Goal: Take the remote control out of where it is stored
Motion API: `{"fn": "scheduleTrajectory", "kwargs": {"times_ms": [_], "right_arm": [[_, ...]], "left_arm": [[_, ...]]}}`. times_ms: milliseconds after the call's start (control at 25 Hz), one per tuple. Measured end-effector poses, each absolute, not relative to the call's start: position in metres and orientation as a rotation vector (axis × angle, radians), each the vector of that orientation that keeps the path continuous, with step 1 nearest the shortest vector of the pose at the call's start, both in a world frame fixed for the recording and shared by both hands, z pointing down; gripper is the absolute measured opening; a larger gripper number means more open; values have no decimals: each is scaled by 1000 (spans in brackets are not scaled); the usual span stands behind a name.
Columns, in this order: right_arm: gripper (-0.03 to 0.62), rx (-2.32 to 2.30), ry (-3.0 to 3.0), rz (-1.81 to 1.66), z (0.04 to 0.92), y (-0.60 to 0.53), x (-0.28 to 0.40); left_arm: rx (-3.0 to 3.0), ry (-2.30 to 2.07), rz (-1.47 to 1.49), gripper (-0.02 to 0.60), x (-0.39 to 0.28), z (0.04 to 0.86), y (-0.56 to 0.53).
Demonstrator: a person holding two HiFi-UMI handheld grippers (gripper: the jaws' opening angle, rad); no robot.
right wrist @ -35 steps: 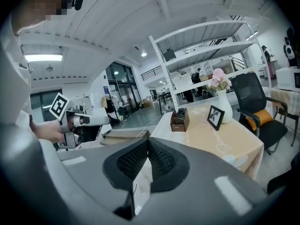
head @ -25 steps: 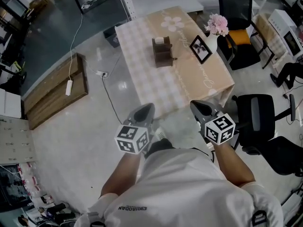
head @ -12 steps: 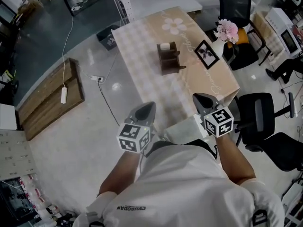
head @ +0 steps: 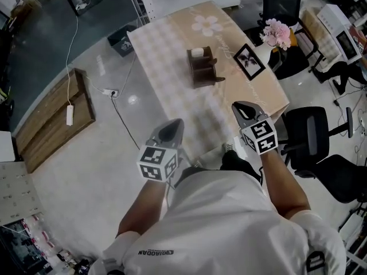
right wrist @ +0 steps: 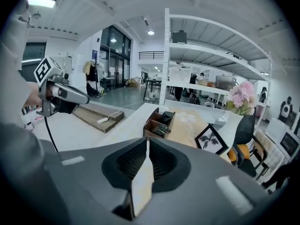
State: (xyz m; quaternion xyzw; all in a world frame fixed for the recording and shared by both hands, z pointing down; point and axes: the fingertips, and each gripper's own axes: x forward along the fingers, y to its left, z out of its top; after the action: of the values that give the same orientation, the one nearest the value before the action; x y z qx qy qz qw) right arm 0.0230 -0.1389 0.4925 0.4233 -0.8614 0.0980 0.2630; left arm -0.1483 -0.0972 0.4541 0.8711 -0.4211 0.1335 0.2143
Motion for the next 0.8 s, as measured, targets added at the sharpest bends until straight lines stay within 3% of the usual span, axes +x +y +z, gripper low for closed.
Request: {"fn": "scheduleTrajectory", "kwargs": {"times_ms": [400,800], "right_arm": [[34,1016,-2332,216,509,-187,27],[94,861,-2253,8,538,-237,20]], "left_arm": [[2322,-1300,333,3,-143,455,-111],[2240,-1406,337,3,-131,458,-125]]}}
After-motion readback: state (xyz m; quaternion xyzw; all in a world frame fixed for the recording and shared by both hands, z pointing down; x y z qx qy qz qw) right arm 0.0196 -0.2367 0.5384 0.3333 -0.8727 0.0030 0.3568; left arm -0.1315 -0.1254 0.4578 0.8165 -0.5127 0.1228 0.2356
